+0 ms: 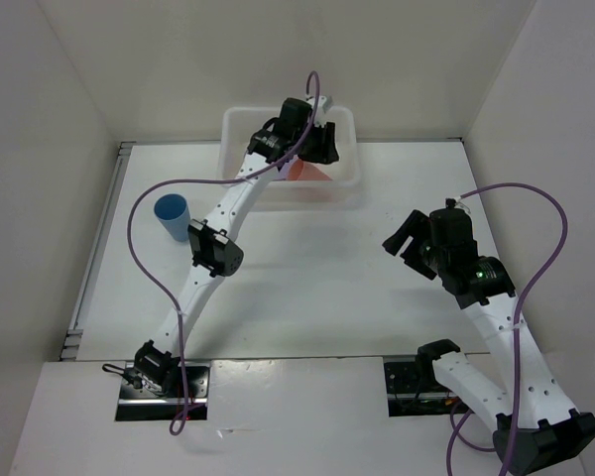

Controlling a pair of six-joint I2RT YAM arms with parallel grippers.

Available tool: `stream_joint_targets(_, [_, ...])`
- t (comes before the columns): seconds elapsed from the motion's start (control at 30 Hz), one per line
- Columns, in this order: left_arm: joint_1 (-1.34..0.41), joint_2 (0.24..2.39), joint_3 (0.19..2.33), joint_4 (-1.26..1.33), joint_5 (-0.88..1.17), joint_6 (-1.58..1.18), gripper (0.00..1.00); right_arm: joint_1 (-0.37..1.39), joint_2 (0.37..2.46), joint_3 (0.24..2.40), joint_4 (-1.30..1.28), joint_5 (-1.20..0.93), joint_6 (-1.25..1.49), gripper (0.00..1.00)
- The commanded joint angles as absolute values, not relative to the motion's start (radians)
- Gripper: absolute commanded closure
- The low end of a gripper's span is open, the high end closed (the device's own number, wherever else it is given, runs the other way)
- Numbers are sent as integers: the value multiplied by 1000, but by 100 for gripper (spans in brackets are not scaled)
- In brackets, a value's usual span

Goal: Place the mixed dishes into the plastic bin

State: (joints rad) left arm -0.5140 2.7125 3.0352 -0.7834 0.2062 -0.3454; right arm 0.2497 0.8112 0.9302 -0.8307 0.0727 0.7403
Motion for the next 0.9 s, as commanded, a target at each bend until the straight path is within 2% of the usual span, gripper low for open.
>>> stream_joint_targets(0.0, [-522,2681,3068,-741,252,-359,41,244,807,936,-827,94,739,20])
stream_joint_targets(0.1, [-522,2681,3126,-777,204,-359,41,244,807,936,-827,94,739,19])
stream_joint_targets(0.2, [-522,2619,3126,-807,161,-341,37,244,807,936,-827,94,739,19])
stream_joint_targets(0.53, [-463,2217,3125,-1173,-195,-270,34,244,816,936,-808,81,721,19])
stream_joint_targets(0.57, [-463,2168,3008,-1186,-237,-270,34,244,816,936,-808,69,712,19])
stream_joint_targets(0.67, [-463,1996,2835,-1232,-349,-258,32,244,816,927,-799,46,701,19])
stream_joint_targets(0.7, [-453,1921,2713,-1232,-374,-258,26,244,816,927,-799,46,692,19])
stream_joint_targets(0.77, [-419,1856,2582,-1232,-434,-267,24,244,816,927,-790,34,683,19])
stream_joint_targets(0.87, [-332,1697,2286,-1143,-414,-267,23,244,816,927,-781,5,660,19])
